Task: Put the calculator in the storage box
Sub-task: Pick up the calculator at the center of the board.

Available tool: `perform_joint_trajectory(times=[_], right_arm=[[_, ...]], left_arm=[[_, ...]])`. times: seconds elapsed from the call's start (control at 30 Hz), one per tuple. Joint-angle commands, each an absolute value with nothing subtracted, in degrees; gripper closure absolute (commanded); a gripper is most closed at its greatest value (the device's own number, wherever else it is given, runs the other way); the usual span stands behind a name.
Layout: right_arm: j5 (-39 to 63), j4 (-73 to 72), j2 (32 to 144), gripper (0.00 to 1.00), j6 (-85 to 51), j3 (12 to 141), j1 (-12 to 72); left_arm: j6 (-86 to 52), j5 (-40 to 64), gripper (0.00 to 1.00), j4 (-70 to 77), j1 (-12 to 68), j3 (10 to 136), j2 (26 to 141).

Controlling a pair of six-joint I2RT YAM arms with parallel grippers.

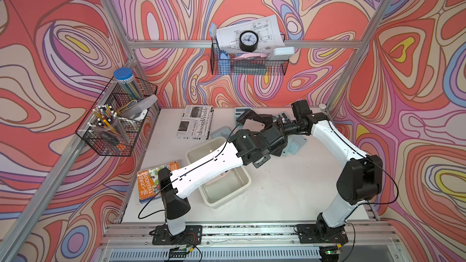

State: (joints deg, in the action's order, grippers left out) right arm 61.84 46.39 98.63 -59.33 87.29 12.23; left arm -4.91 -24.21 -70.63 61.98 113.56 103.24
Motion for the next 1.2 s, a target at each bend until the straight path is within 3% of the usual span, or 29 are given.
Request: perform_joint_trajectory(times=[0.0,0.1,0.23,0.63,0.83,1.0,1.17], right_arm=[[64.99,43.52,97.12,0.8,-62.11,87.45,12.22],[65.51,42.84,97.26,0.8,-63.15,87.62,12.22],[66.85,42.73,97.06,0.8,-64.01,87.8,12.22],[68.19,40.84,95.67,0.74,-66.08,86.01,12.29],[68.12,35.48,94.79,0.59,-69.66,83.62,12.28],[67.44,32.33,93.99,0.41,-70.99,82.02,12.21],[64.25,32.07,92.82,0.1,-69.15,82.27,12.22]], left_arm=[[-4.35,-23.93,0.38,-70.04,62.23,111.87,102.06],[-4.24,-24.77,0.31,-70.42,62.23,111.08,102.05],[-3.03,-27.36,0.35,-68.34,62.23,108.77,101.78],[0.35,-36.95,0.86,-64.27,62.23,107.45,102.84],[-0.57,-36.78,1.0,-65.66,61.81,111.05,104.42],[-3.97,-33.9,1.0,-69.85,59.36,116.88,106.45],[-9.07,-30.08,1.0,-74.22,55.53,122.99,107.64]])
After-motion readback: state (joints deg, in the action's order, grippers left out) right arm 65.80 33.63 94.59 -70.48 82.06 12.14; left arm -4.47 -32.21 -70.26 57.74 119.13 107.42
